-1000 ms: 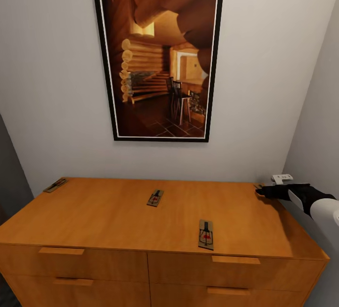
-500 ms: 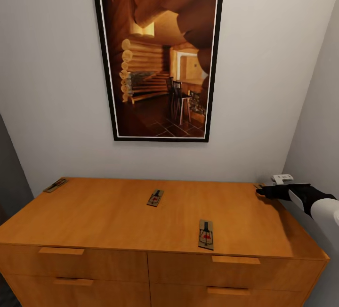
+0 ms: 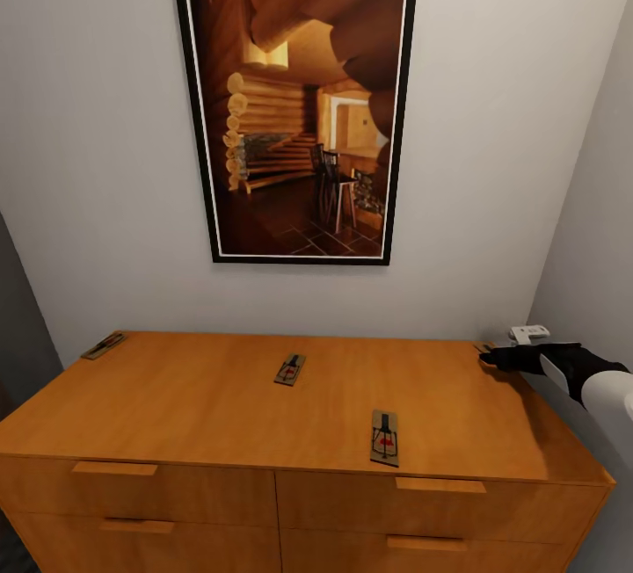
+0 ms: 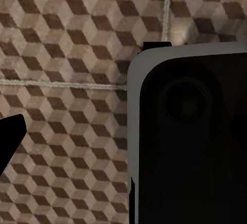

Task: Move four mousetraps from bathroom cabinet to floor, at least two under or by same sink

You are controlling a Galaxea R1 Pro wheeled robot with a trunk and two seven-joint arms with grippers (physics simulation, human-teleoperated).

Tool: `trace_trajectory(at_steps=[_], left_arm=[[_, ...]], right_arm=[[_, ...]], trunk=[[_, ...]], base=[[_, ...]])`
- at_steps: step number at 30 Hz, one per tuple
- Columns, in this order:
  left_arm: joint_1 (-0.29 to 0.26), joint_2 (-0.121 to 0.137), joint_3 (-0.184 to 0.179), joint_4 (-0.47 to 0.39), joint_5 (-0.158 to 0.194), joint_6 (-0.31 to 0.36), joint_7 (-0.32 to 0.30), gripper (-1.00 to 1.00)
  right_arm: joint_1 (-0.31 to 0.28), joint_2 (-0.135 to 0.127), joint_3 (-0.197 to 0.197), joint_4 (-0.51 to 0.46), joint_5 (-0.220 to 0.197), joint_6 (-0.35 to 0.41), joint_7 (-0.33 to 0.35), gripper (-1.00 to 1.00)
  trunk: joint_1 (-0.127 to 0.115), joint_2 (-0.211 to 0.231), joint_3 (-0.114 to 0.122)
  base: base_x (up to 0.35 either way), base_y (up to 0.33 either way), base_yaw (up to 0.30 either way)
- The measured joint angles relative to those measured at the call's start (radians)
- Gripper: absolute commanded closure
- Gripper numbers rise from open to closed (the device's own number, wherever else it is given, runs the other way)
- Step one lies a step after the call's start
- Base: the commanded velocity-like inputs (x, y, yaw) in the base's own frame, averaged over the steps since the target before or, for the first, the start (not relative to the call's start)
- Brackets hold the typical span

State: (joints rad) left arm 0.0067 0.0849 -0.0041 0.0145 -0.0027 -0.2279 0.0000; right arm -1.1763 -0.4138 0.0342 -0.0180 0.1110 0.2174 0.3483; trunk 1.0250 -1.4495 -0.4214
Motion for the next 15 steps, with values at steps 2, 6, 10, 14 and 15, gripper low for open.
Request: trace_trajectory(at_steps=[2, 6, 10, 14, 15], left_arm=[[0.0, 0.0, 0.0, 0.0, 0.0, 0.0, 0.0, -1.0], [0.0, 0.0, 0.0, 0.001, 0.001, 0.0, 0.0, -1.0], [0.0, 0.0, 0.0, 0.001, 0.001, 0.0, 0.0, -1.0], [0.0, -0.001, 0.0, 0.001, 0.001, 0.0, 0.0, -1.0], [0.0, -0.001, 0.0, 0.001, 0.001, 0.0, 0.0, -1.0]], right_arm=[[0.0, 0.0, 0.0, 0.0, 0.0, 0.0, 0.0, -1.0], [0.0, 0.0, 0.0, 0.001, 0.0, 0.0, -0.001, -1.0], [0.0, 0.0, 0.001, 0.001, 0.0, 0.0, -0.001, -1.0], [0.0, 0.0, 0.001, 0.001, 0.0, 0.0, -0.002, -1.0], [0.0, 0.0, 0.001, 0.001, 0.0, 0.0, -0.002, -1.0]], trunk=[[0.0, 0.0, 0.0], [0.0, 0.0, 0.0], [0.0, 0.0, 0.0], [0.0, 0.0, 0.0], [0.0, 0.0, 0.0]], base=[[0.0, 0.0, 0.0], [0.0, 0.0, 0.0], [0.0, 0.0, 0.0], [0.0, 0.0, 0.0], [0.0, 0.0, 0.0]])
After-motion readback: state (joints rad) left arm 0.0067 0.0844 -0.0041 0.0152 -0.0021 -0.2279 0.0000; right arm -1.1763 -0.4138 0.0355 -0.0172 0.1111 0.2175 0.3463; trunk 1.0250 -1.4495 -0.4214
